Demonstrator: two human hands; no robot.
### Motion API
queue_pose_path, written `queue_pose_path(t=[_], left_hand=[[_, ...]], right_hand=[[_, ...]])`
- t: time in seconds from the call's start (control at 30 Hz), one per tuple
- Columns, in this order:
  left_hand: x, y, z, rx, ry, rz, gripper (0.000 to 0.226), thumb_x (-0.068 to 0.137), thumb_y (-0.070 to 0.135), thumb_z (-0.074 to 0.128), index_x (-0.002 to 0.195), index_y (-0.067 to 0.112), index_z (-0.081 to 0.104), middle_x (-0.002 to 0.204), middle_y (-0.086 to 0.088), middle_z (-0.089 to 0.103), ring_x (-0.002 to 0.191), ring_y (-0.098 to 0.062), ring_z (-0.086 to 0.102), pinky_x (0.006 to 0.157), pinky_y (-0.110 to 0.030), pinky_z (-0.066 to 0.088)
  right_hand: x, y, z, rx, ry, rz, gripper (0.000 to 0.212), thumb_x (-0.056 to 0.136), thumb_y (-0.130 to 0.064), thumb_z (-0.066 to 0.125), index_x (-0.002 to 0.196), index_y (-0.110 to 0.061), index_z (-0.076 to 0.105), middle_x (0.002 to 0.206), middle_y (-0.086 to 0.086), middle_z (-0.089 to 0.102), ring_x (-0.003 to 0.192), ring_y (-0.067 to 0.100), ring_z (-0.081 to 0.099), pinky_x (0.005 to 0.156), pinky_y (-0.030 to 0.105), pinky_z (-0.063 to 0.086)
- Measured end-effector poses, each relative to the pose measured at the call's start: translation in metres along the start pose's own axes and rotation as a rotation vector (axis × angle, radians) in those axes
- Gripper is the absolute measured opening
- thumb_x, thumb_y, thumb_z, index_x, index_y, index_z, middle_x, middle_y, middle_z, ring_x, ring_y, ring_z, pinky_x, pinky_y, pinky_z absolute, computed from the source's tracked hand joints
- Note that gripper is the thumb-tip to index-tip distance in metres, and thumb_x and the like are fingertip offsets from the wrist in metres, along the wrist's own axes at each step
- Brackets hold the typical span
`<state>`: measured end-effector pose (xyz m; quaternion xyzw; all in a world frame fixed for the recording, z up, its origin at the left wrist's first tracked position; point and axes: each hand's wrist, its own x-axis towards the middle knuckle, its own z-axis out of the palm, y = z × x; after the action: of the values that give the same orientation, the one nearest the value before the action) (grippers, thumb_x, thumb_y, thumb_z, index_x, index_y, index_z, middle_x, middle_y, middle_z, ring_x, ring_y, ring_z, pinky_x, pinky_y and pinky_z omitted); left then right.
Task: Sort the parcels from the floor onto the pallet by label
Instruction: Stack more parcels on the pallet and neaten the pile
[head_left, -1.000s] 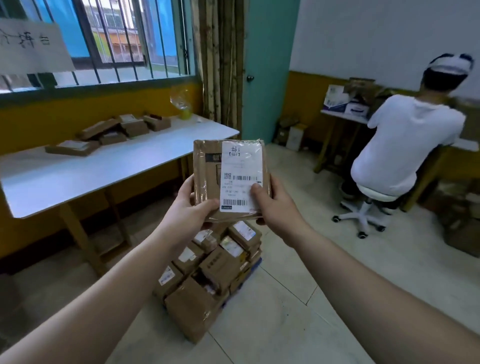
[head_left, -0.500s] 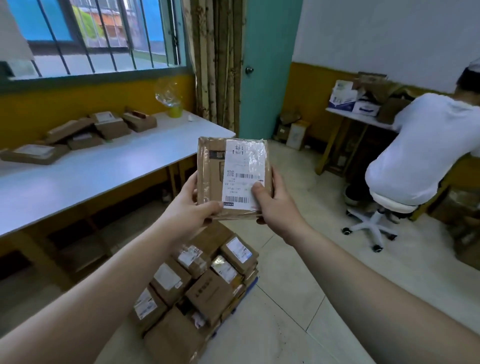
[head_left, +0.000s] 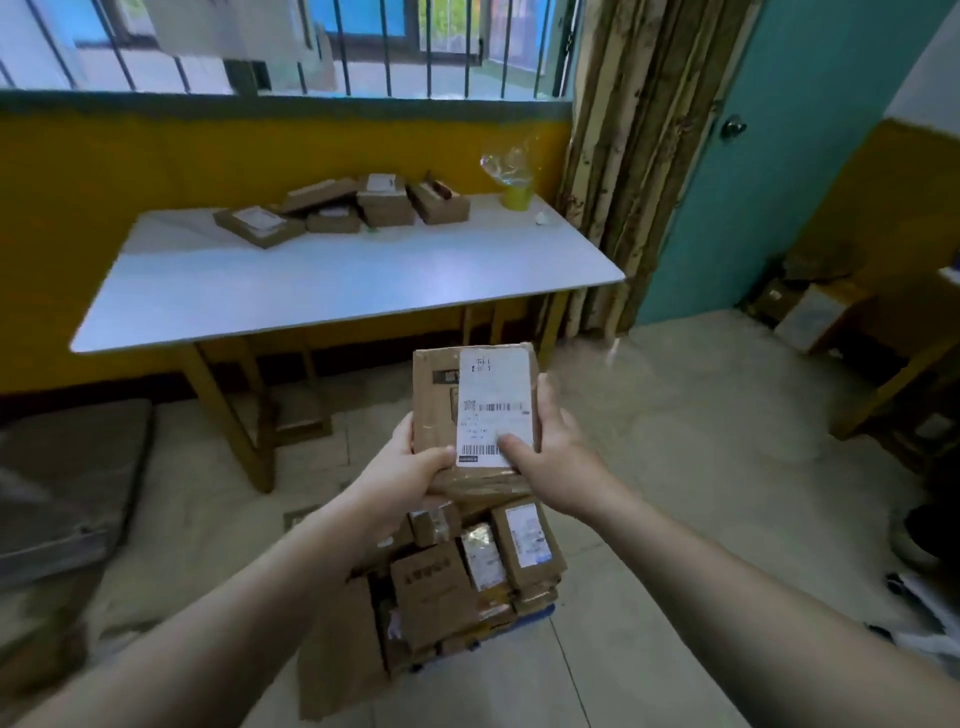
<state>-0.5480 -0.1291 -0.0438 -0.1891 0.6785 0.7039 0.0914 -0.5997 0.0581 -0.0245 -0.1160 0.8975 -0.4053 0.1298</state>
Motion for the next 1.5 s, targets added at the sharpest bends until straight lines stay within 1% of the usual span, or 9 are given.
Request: queue_pose_path(t=[0.2,0.43,0.6,0.73,0.87,0.97,1.13,1.33,1.5], left_hand=[[0.029,-0.054,0.009,0.002,0.154,-0.155,0.066,0.086,0.017,0.063,0.138,0.043,0.03,0.11,0.004,0.061,0.087,-0.017,0.068,0.06,-0.031,0.058],[0.068,-0.138,0.024,0.052,0.238,-0.337,0.071,0.084,0.016,0.066,0.14,0.038,0.028,0.103,0.007,0.062,0.084,-0.016,0.068,0.06,-0.032,0.058],[0.106,-0.216,0.062,-0.02,0.343,-0.438,0.071,0.083,0.01,0.065,0.139,0.036,0.03,0.121,0.0,0.058,0.1,-0.022,0.063,0.078,-0.044,0.057],[0.152,-0.284,0.089,-0.042,0.413,-0.486,0.07,0.083,0.007,0.065,0.139,0.034,0.031,0.123,0.0,0.059,0.099,-0.016,0.061,0.076,-0.037,0.056],[0.193,-0.346,0.103,-0.074,0.47,-0.498,0.076,0.084,0.007,0.065,0.143,0.034,0.027,0.121,0.002,0.057,0.098,-0.02,0.063,0.071,-0.036,0.055],[0.215,-0.382,0.099,-0.131,0.525,-0.524,0.073,0.086,0.009,0.063,0.144,0.034,0.026,0.12,0.002,0.059,0.099,-0.022,0.063,0.076,-0.04,0.056],[0.221,-0.414,0.088,-0.122,0.542,-0.504,0.074,0.085,0.01,0.064,0.142,0.037,0.027,0.121,0.0,0.059,0.098,-0.021,0.065,0.064,-0.032,0.057],[0.224,-0.416,0.105,-0.043,0.528,-0.446,0.077,0.084,0.012,0.066,0.143,0.037,0.024,0.132,-0.004,0.053,0.108,-0.023,0.06,0.09,-0.045,0.053],[0.231,-0.413,0.11,-0.001,0.501,-0.424,0.074,0.086,0.016,0.065,0.144,0.037,0.024,0.138,-0.002,0.049,0.112,-0.022,0.057,0.09,-0.044,0.052]], right_hand=[[0.031,0.06,0.035,-0.165,-0.323,-0.034,0.117,0.071,-0.056,0.073,0.145,-0.044,-0.017,0.143,-0.007,0.017,0.119,0.015,0.041,0.096,0.035,0.049],[0.06,0.144,0.086,-0.32,-0.475,-0.022,0.11,0.073,-0.051,0.072,0.146,-0.043,-0.01,0.141,-0.013,0.004,0.126,0.021,0.038,0.099,0.037,0.046],[0.089,0.225,0.121,-0.432,-0.623,-0.003,0.11,0.075,-0.051,0.071,0.148,-0.038,-0.011,0.152,-0.004,0.001,0.13,0.026,0.035,0.1,0.036,0.044],[0.125,0.299,0.152,-0.494,-0.716,-0.001,0.11,0.078,-0.048,0.071,0.148,-0.039,-0.013,0.158,-0.001,-0.003,0.139,0.027,0.026,0.105,0.039,0.038],[0.154,0.361,0.188,-0.586,-0.731,-0.044,0.108,0.079,-0.051,0.068,0.147,-0.039,-0.015,0.16,0.008,-0.003,0.144,0.031,0.014,0.113,0.045,0.025],[0.165,0.39,0.215,-0.607,-0.725,-0.126,0.109,0.078,-0.053,0.067,0.147,-0.04,-0.016,0.158,0.01,0.006,0.14,0.032,0.022,0.111,0.047,0.027],[0.165,0.417,0.241,-0.581,-0.678,-0.192,0.11,0.077,-0.054,0.068,0.147,-0.038,-0.016,0.157,0.013,0.009,0.139,0.032,0.022,0.109,0.044,0.029],[0.166,0.428,0.237,-0.661,-0.644,-0.134,0.111,0.078,-0.053,0.068,0.146,-0.038,-0.019,0.157,0.011,0.012,0.145,0.034,0.006,0.116,0.052,0.008],[0.169,0.43,0.238,-0.607,-0.667,-0.036,0.113,0.076,-0.049,0.071,0.143,-0.043,-0.021,0.159,0.01,0.005,0.144,0.038,0.012,0.113,0.059,0.019]])
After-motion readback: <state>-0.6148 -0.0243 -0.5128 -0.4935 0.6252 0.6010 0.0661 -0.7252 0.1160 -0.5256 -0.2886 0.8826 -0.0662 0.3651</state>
